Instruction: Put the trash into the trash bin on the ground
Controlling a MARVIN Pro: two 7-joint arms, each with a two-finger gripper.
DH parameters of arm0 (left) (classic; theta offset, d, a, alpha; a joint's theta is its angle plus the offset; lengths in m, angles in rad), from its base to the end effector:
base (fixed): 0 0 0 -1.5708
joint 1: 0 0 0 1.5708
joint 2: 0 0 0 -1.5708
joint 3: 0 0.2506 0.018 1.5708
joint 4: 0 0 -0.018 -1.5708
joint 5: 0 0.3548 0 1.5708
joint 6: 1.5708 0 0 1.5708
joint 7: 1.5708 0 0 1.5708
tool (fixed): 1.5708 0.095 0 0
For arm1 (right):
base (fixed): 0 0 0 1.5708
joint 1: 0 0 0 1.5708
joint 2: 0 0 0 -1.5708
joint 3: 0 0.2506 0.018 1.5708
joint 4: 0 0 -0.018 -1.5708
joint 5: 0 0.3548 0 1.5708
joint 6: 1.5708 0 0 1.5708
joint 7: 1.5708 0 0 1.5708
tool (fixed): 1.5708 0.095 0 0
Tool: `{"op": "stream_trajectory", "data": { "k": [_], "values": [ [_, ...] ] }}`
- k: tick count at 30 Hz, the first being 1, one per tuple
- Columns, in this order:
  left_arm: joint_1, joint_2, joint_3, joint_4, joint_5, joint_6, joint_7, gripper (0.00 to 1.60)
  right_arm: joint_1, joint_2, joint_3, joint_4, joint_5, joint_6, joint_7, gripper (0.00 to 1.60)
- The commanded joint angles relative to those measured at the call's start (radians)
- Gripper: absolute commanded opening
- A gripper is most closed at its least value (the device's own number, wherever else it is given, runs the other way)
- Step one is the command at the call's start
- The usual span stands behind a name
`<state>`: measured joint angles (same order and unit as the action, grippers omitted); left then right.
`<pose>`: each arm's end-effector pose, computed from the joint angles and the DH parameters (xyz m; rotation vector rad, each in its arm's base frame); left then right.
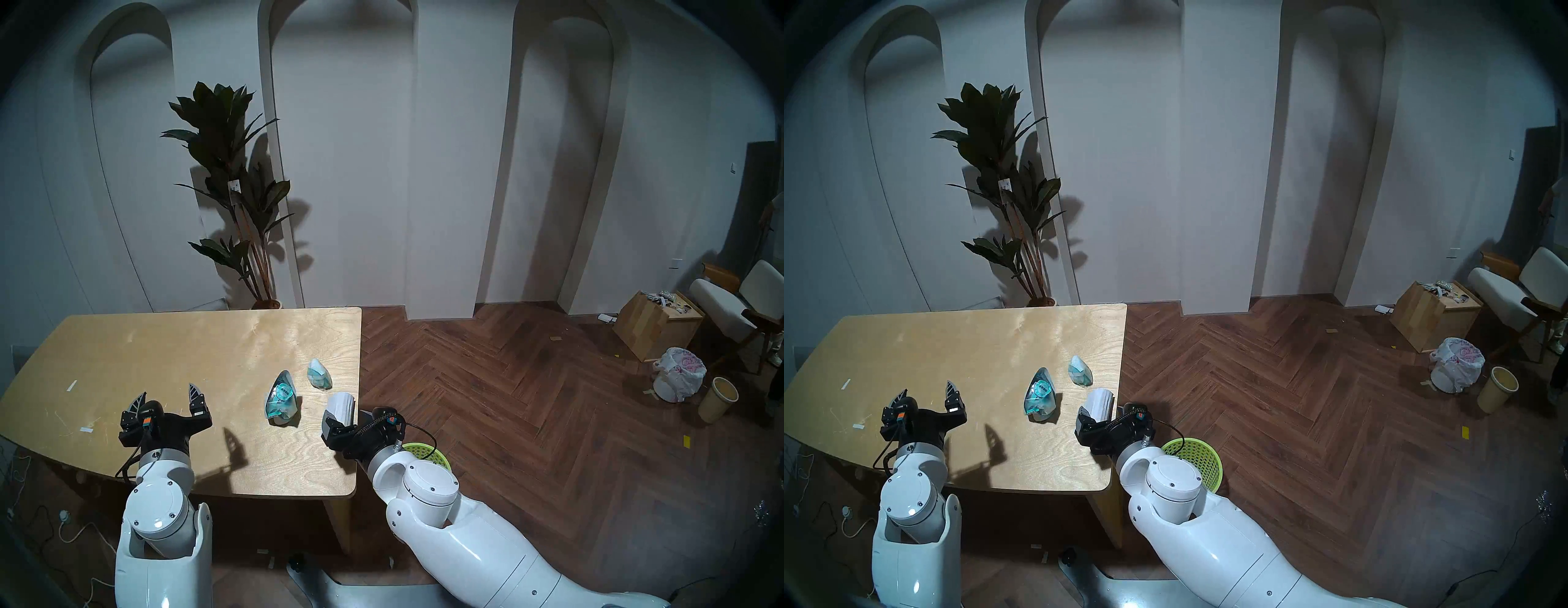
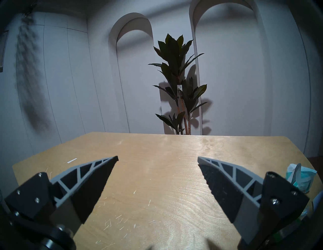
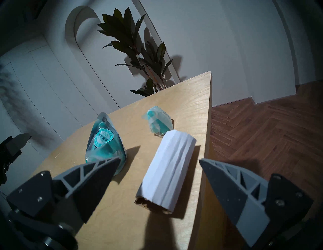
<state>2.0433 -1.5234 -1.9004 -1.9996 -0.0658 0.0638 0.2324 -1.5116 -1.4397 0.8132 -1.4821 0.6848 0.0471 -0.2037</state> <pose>0.3240 0.1651 -0.2555 -1.9589 -0.3771 -1.8108 0.3640 0.2630 -0.3402 -2.1039 -0.0760 -1.3564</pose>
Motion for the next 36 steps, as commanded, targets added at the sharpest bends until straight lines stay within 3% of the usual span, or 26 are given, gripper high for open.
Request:
{"op": "stream_trajectory", "data": {
  "k": [1, 12, 14, 20, 29, 31, 33, 34, 36],
  "values": [
    [0.014, -0.005, -0.004, -0.022, -0.009, -0.018, -0.003, 1.60, 0.063, -0.038, -0.024, 0.038, 0.021, -0.057, -0.009, 1.60],
    [0.024, -0.005, -0.004, -0.021, -0.026, -0.022, 0.005, 1.60, 0.103, -0.056, -0.061, 0.103, 0.017, -0.113, -0.012, 1.60],
    [0.026, -0.005, -0.004, -0.022, -0.027, -0.023, 0.007, 1.60, 0.106, -0.053, -0.068, 0.101, 0.006, -0.124, -0.019, 1.52],
    [0.033, -0.007, -0.007, -0.027, -0.035, -0.028, 0.012, 1.60, 0.105, -0.047, -0.074, 0.088, 0.010, -0.127, -0.022, 1.60],
    [0.034, -0.006, -0.006, -0.020, -0.041, -0.029, 0.019, 1.60, 0.156, -0.079, -0.123, 0.199, 0.019, -0.160, -0.027, 1.60],
    [0.034, -0.007, -0.007, -0.019, -0.042, -0.028, 0.021, 1.60, 0.165, -0.087, -0.129, 0.220, 0.017, -0.167, -0.031, 1.47],
    [0.034, -0.007, -0.009, -0.017, -0.044, -0.030, 0.021, 1.60, 0.172, -0.092, -0.132, 0.233, 0.015, -0.178, -0.032, 1.15],
    [0.034, -0.007, -0.009, -0.015, -0.045, -0.030, 0.022, 1.60, 0.175, -0.094, -0.134, 0.239, 0.016, -0.180, -0.032, 0.85],
    [0.031, -0.007, -0.010, -0.012, -0.048, -0.031, 0.022, 1.60, 0.183, -0.100, -0.137, 0.252, 0.013, -0.186, -0.034, 0.70]
  ]
}}
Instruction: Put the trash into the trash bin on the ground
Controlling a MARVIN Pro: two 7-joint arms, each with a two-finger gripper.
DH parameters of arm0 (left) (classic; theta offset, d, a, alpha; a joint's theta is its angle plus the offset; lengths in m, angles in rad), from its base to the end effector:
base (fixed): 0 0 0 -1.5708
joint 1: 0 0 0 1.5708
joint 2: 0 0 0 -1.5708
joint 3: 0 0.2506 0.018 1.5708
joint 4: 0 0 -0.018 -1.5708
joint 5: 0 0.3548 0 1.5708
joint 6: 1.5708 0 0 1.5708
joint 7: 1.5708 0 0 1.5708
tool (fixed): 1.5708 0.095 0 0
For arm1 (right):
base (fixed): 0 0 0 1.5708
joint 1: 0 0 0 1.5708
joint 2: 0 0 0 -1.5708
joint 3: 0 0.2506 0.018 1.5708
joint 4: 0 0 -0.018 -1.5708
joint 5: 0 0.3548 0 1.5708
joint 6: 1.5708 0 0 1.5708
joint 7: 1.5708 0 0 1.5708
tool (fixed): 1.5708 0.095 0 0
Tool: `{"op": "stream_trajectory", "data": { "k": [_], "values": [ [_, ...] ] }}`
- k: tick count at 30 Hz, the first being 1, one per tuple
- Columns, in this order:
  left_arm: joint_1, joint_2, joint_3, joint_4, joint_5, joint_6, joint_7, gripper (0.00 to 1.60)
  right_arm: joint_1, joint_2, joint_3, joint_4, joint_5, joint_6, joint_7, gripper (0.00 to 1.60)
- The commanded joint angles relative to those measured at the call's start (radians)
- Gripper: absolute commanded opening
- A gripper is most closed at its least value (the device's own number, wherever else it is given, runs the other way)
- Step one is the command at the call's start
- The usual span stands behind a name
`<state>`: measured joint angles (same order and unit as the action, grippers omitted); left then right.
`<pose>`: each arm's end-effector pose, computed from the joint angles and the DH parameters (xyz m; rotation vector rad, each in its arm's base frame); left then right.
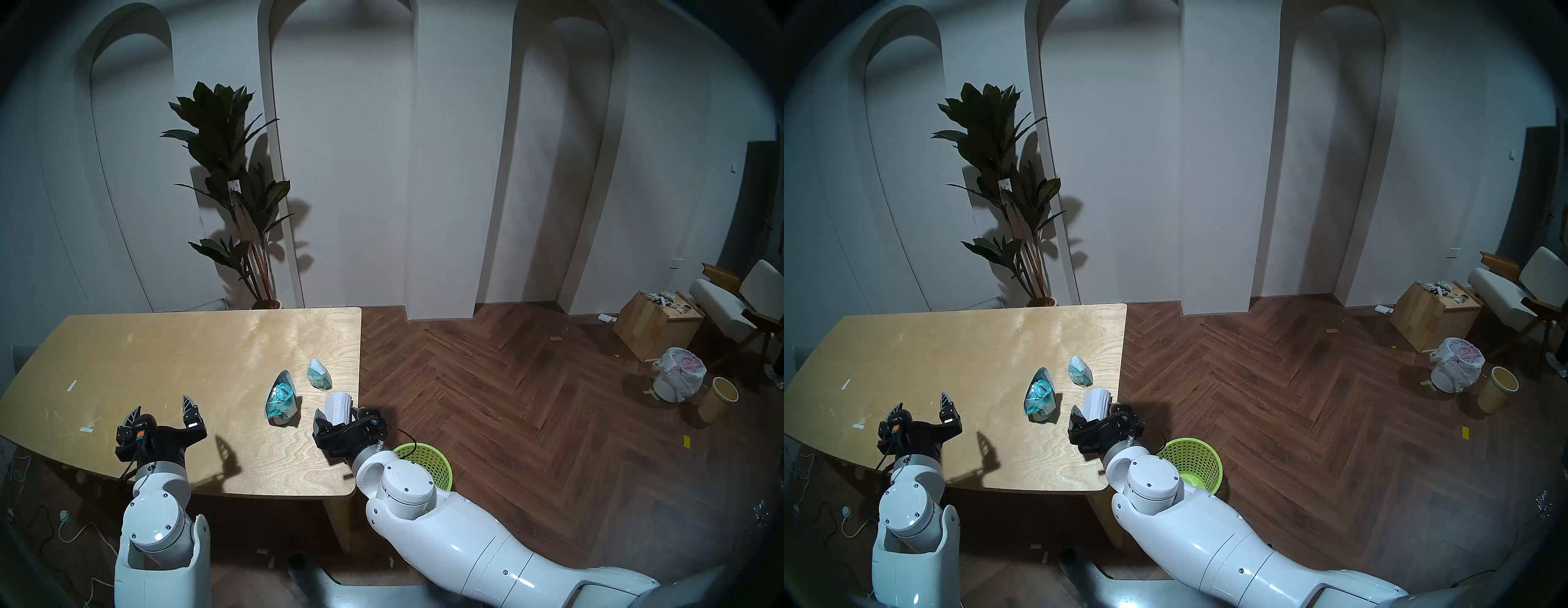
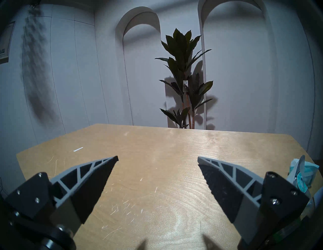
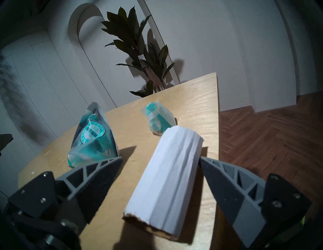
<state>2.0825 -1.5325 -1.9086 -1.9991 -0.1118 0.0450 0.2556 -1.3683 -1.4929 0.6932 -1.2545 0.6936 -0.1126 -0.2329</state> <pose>0.3110 0.1693 -0.2678 -1.9734 -0.4457 -1.7882 0.3777 0.2865 -0.3675 -2.0972 -0.1192 -1.4527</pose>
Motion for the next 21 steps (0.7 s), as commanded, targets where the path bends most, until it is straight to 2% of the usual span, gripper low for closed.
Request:
{"op": "stream_trajectory", "data": {
  "k": [1, 3, 5, 8, 11, 16, 21],
  "values": [
    [-0.009, 0.003, -0.001, -0.011, -0.002, -0.012, -0.001, 1.60, 0.044, -0.047, -0.020, 0.030, 0.008, -0.027, -0.005, 0.61],
    [-0.012, 0.004, -0.002, -0.007, -0.004, -0.012, -0.001, 1.60, 0.048, -0.052, -0.023, 0.038, 0.005, -0.031, -0.008, 0.41],
    [-0.016, 0.006, -0.002, -0.004, -0.005, -0.012, -0.001, 1.60, 0.050, -0.052, -0.023, 0.038, 0.007, -0.036, -0.013, 0.01],
    [-0.022, 0.011, -0.001, 0.002, -0.007, -0.012, -0.004, 1.60, 0.039, -0.042, -0.010, 0.011, 0.003, -0.058, -0.014, 0.00],
    [-0.032, 0.016, 0.007, 0.009, -0.006, -0.008, -0.008, 1.60, 0.024, -0.001, 0.003, -0.064, 0.001, -0.085, -0.019, 0.00],
    [-0.055, 0.025, 0.015, 0.022, -0.004, -0.004, -0.012, 1.60, 0.014, 0.041, 0.030, -0.114, -0.024, -0.151, -0.030, 0.00],
    [-0.089, 0.039, 0.007, 0.048, -0.004, -0.006, -0.010, 1.60, -0.011, 0.106, 0.065, -0.183, -0.039, -0.168, -0.061, 0.00]
  ]
}}
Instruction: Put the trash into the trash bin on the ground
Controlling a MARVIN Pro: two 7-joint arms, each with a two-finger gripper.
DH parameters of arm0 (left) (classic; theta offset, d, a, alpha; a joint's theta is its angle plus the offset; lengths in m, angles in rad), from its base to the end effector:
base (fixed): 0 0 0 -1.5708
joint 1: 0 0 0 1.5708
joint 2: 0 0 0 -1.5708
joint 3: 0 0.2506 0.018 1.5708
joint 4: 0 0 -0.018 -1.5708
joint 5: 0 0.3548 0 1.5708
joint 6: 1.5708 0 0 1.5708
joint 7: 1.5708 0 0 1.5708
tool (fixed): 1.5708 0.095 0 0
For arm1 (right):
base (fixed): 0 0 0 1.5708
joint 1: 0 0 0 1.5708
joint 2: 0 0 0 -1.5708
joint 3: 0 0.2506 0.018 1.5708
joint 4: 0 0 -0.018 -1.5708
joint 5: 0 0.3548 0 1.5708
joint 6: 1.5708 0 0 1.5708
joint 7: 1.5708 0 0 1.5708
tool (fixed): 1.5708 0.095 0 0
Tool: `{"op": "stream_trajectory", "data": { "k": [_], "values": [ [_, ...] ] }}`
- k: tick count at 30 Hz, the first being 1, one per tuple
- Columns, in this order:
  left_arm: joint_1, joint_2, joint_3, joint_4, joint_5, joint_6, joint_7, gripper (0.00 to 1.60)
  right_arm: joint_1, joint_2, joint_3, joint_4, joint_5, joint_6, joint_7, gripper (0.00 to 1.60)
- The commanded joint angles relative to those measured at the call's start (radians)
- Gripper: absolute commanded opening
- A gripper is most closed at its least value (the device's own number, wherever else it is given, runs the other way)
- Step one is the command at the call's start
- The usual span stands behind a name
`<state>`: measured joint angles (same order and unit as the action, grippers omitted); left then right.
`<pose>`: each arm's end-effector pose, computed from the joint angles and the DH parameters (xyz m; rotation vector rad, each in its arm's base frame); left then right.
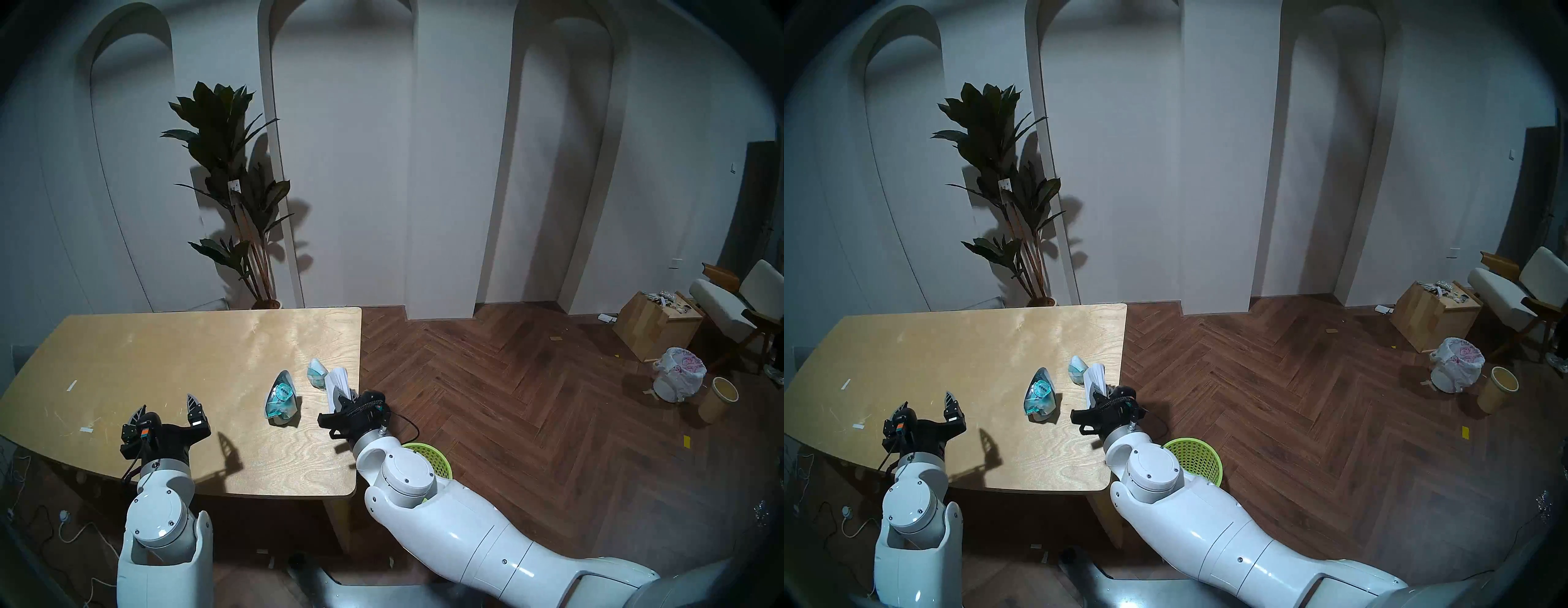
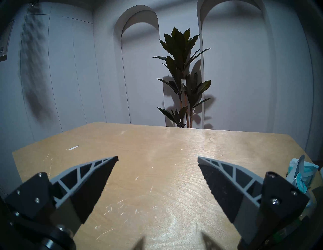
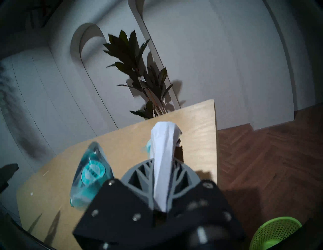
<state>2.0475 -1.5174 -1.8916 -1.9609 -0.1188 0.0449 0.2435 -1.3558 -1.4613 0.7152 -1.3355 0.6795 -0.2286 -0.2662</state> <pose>0.3219 0.1654 -0.2730 -1.9973 -0.4340 -1.8053 0.3956 0.2728 -0.3265 -1.9533 -0.0248 -1.6360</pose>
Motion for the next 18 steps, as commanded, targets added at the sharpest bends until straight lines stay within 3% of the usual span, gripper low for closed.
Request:
{"op": "stream_trajectory", "data": {
  "k": [1, 7, 18],
  "values": [
    [-0.061, 0.026, -0.013, 0.014, 0.002, -0.004, 0.003, 1.60, -0.028, 0.083, 0.051, -0.108, -0.022, -0.050, -0.034, 0.00],
    [-0.099, 0.041, -0.029, 0.052, 0.015, -0.009, 0.015, 1.60, -0.015, 0.093, 0.082, -0.038, -0.038, -0.079, -0.050, 0.00],
    [-0.121, 0.053, -0.044, 0.084, 0.026, -0.018, 0.031, 1.60, 0.081, 0.031, 0.102, 0.236, -0.062, -0.156, -0.037, 0.00]
  ]
}}
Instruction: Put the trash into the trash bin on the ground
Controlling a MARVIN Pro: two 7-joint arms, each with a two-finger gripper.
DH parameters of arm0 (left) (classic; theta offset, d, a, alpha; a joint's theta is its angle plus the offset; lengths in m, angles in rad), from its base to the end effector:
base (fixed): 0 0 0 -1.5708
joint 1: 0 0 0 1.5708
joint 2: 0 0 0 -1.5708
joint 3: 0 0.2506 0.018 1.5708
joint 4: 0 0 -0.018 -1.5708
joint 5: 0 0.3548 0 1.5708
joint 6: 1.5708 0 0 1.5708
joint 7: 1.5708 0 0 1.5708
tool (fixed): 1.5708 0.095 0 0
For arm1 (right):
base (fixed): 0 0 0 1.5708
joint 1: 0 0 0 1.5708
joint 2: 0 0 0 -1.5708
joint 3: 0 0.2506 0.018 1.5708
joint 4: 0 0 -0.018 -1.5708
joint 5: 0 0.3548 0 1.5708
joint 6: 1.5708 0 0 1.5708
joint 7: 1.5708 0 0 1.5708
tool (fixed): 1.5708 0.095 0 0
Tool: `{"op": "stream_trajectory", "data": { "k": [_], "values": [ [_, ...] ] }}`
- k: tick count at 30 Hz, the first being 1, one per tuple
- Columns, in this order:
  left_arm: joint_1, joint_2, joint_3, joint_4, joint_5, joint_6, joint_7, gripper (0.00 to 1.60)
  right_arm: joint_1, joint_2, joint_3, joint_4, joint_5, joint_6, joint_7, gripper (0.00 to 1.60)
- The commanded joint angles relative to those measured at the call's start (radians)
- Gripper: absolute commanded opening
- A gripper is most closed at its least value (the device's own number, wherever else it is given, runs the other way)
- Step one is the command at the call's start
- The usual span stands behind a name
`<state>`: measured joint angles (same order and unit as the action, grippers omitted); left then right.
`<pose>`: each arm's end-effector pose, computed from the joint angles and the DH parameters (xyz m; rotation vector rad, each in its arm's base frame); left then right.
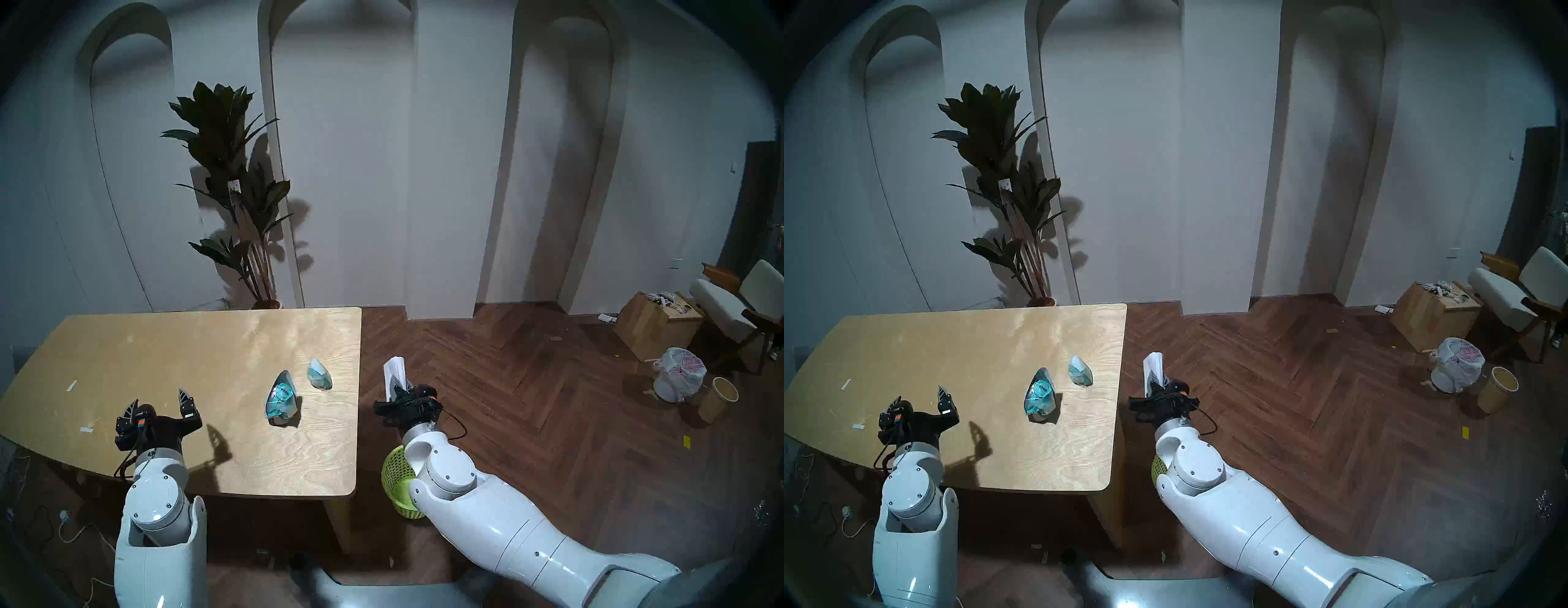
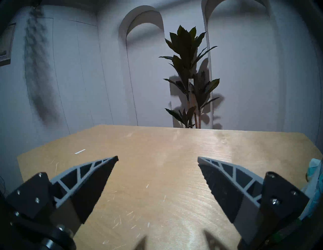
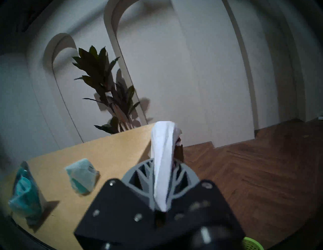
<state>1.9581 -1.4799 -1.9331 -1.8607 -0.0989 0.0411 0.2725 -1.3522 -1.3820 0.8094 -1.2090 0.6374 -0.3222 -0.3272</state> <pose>0.3349 0.1964 -0.2759 -1.9285 -0.4504 -1.7551 0.4281 0.1799 -0.3769 -2.1133 0.0810 -1.8280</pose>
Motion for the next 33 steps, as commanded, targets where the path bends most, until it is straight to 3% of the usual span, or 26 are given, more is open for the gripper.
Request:
{"op": "stream_trajectory", "data": {
  "k": [1, 20, 33],
  "values": [
    [-0.032, 0.016, -0.003, -0.017, 0.006, -0.014, 0.003, 1.60, 0.081, -0.049, 0.010, 0.119, -0.015, -0.060, 0.028, 0.00],
    [-0.034, 0.018, 0.000, -0.014, 0.007, -0.014, 0.011, 1.60, 0.267, -0.183, 0.044, 0.552, 0.036, -0.083, 0.129, 0.00],
    [-0.035, 0.017, 0.000, -0.012, 0.008, -0.013, 0.010, 1.60, 0.361, -0.260, 0.044, 0.764, 0.053, -0.082, 0.166, 0.00]
  ]
}}
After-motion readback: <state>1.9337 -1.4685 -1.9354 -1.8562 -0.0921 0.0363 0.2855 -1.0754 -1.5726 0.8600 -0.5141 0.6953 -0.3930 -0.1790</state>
